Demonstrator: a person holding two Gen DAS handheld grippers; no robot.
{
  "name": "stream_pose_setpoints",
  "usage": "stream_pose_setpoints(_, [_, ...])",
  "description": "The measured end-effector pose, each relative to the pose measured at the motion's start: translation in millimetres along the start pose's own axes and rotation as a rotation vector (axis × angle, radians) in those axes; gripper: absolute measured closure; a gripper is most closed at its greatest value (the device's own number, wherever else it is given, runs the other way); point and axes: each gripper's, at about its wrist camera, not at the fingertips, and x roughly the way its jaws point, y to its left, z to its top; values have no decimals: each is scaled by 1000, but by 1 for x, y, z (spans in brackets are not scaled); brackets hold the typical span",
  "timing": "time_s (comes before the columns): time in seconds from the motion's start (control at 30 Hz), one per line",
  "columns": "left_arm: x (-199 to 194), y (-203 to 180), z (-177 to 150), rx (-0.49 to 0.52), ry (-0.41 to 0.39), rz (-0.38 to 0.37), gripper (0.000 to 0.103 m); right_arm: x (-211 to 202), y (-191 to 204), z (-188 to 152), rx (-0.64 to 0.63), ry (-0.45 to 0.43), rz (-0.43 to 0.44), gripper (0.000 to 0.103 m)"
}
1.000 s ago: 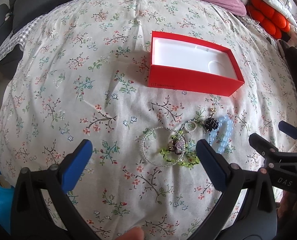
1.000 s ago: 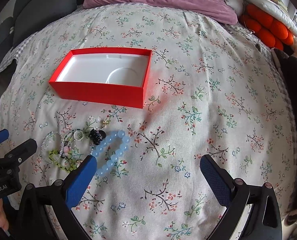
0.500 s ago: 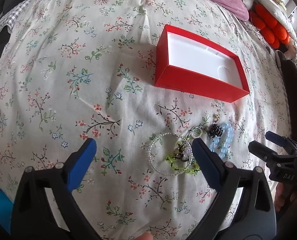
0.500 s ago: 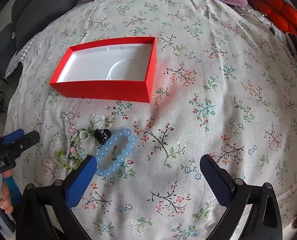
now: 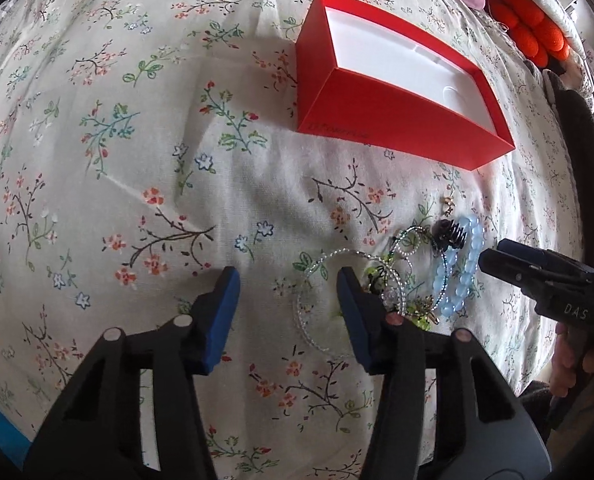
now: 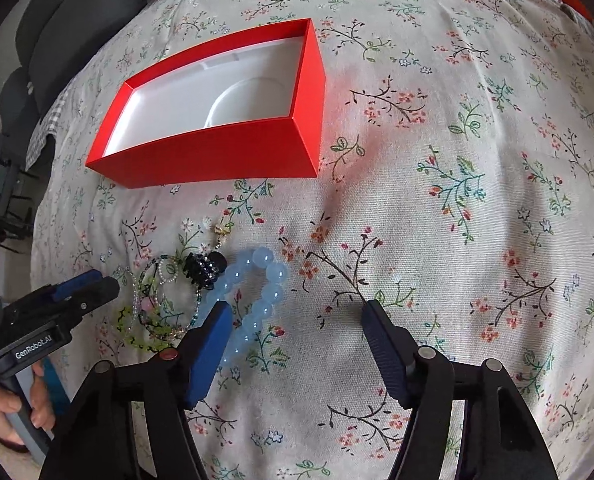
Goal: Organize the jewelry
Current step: 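Grasp the pearl bracelet with the left tool while the right tool grasps the light blue bead bracelet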
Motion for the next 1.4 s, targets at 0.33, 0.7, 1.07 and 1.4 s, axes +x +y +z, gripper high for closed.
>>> stream_pose_setpoints(0.33, [8, -26, -2, 158, -60, 104, 54, 17, 32, -3, -101, -43, -104, 37])
stream_pose_setpoints(0.7, [5, -27, -6, 165, -112, 78, 96, 27, 68, -27, -243, -115, -247, 61])
stream_pose_setpoints(1.07, [-28, -19, -8, 162, -160, 57, 98, 2, 39, -23, -177, -99, -131, 91])
stream_pose_setpoints(1.4, [-75, -33, -15, 184, -274, 15, 98, -42, 36, -13, -165, -188, -75, 91])
